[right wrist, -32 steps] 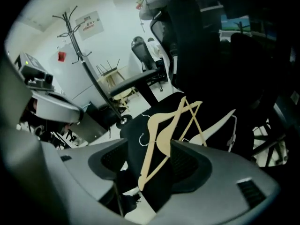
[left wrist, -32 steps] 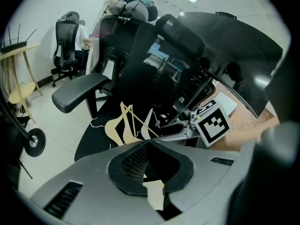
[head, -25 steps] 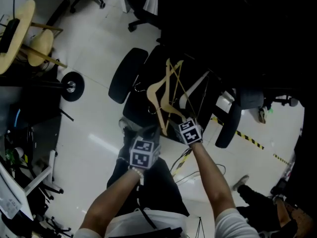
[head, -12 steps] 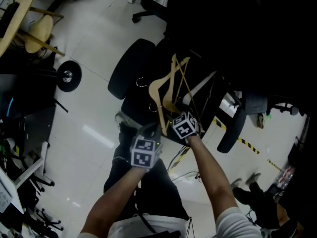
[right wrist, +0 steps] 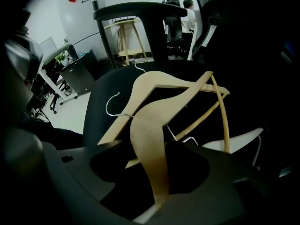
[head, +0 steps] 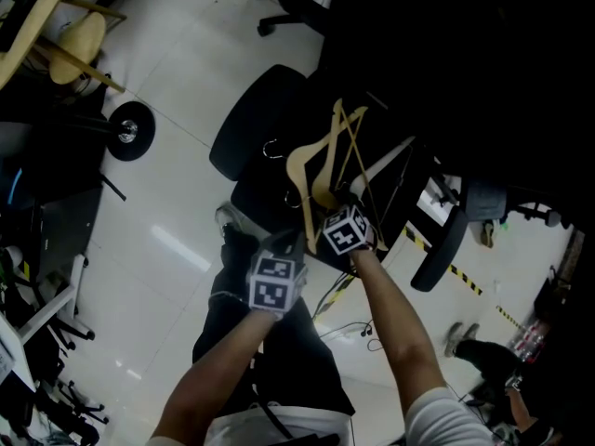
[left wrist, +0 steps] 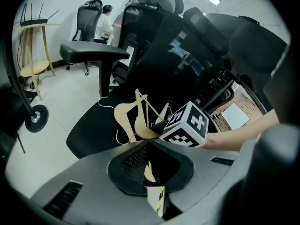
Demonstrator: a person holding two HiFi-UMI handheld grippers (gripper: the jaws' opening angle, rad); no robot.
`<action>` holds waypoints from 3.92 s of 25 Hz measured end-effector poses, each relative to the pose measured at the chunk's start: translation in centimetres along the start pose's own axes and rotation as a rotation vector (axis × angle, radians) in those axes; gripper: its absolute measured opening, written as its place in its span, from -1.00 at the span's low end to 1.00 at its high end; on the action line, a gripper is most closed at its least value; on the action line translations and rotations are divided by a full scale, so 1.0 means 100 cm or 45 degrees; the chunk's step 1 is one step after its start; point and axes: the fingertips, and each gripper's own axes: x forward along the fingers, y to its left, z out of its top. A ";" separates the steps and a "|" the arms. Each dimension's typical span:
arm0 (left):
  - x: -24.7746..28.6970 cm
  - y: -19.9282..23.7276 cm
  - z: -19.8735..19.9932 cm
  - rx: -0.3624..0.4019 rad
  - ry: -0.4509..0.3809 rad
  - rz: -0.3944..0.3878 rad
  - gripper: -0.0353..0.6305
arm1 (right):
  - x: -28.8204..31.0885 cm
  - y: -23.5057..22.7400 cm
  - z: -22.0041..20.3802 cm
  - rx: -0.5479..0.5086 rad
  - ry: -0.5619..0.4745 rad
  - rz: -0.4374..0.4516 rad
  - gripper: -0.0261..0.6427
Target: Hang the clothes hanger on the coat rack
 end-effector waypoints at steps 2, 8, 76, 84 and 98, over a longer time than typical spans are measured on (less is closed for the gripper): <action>0.001 0.001 0.001 -0.007 0.000 -0.001 -0.90 | 0.001 -0.001 -0.001 -0.009 0.001 -0.011 -0.13; -0.002 0.002 0.002 0.000 -0.005 -0.005 -0.90 | -0.006 -0.002 0.004 -0.039 -0.011 -0.039 -0.22; -0.671 -0.009 0.275 0.323 -1.324 0.469 -0.90 | -0.616 0.307 0.456 0.141 -1.380 1.168 -0.24; -0.734 0.032 0.292 0.387 -1.354 0.451 -0.90 | -0.638 0.352 0.517 0.117 -1.417 1.241 -0.24; -0.803 0.103 0.309 0.418 -1.335 0.434 -0.90 | -0.656 0.398 0.623 0.203 -1.459 1.288 -0.24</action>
